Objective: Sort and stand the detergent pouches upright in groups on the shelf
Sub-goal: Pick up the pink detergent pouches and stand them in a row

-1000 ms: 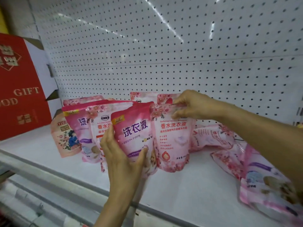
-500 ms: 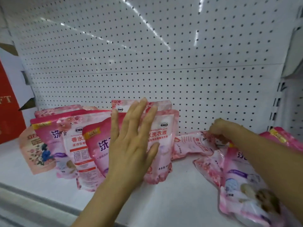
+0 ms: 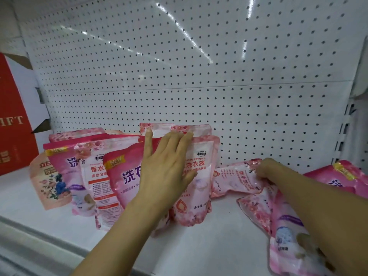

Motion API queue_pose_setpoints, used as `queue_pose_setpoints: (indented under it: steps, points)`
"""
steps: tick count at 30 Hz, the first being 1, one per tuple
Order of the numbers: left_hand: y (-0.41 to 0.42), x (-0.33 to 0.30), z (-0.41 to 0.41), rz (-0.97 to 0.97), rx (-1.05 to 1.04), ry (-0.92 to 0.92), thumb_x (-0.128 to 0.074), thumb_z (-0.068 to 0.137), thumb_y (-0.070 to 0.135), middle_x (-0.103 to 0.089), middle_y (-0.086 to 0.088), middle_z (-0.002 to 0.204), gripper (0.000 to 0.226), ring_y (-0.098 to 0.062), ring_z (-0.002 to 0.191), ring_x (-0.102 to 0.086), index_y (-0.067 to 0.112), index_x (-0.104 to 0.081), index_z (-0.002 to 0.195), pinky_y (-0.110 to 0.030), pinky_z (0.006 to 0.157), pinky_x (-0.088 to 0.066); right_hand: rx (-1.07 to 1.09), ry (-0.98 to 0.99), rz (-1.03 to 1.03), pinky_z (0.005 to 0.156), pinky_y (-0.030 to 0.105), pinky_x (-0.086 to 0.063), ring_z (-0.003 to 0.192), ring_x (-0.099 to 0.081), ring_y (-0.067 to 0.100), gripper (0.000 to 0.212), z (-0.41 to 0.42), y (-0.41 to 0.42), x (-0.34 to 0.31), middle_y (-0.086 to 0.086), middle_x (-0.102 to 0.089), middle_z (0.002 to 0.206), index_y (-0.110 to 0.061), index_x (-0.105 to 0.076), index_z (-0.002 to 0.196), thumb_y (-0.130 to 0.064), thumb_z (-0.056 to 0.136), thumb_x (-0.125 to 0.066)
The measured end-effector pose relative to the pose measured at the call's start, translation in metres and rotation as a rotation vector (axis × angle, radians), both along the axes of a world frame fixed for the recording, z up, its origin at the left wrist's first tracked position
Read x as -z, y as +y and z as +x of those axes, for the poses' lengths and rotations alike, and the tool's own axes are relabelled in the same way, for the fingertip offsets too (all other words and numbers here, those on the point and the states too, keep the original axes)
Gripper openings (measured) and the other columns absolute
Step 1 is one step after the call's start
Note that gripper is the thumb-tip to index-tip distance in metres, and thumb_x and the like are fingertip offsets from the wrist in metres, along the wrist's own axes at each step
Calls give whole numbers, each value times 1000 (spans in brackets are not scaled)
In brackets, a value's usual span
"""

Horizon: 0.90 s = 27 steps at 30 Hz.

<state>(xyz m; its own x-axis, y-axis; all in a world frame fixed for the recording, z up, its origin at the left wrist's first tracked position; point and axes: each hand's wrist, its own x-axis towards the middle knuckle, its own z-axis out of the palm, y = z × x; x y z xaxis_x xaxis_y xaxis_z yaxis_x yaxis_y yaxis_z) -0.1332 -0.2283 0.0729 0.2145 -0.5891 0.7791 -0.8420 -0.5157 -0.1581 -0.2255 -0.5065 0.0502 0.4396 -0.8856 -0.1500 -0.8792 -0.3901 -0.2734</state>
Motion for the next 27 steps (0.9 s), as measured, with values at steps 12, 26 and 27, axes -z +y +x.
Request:
queue_pose_setpoints:
  steps: [12, 26, 27]
  points:
    - [-9, 4, 2, 15, -34, 20, -88, 58, 46, -56, -5, 128, 97, -27, 125, -52, 15, -49, 141, -67, 113, -22, -375, -471, -443, 69, 35, -50, 70, -58, 17, 23, 11, 22, -95, -5, -62, 81, -24, -58, 79, -35, 98, -49]
    - [-9, 6, -11, -88, 59, 96, -71, 80, 46, -44, -5, 151, 78, -26, 146, -32, 16, -42, 147, -59, 120, -13, -517, -394, -469, 109, 44, -29, 131, -42, 23, 45, -11, 32, -91, 1, -49, 143, -29, -47, 138, -31, 94, -57]
    - [-11, 9, -19, -139, 114, 87, -66, 83, 44, -45, -5, 150, 72, -26, 146, -33, 15, -44, 145, -57, 120, -16, -523, -451, -469, 109, 45, -32, 131, -42, 22, 46, -24, 34, -93, 0, -47, 143, -30, -46, 138, -32, 93, -58]
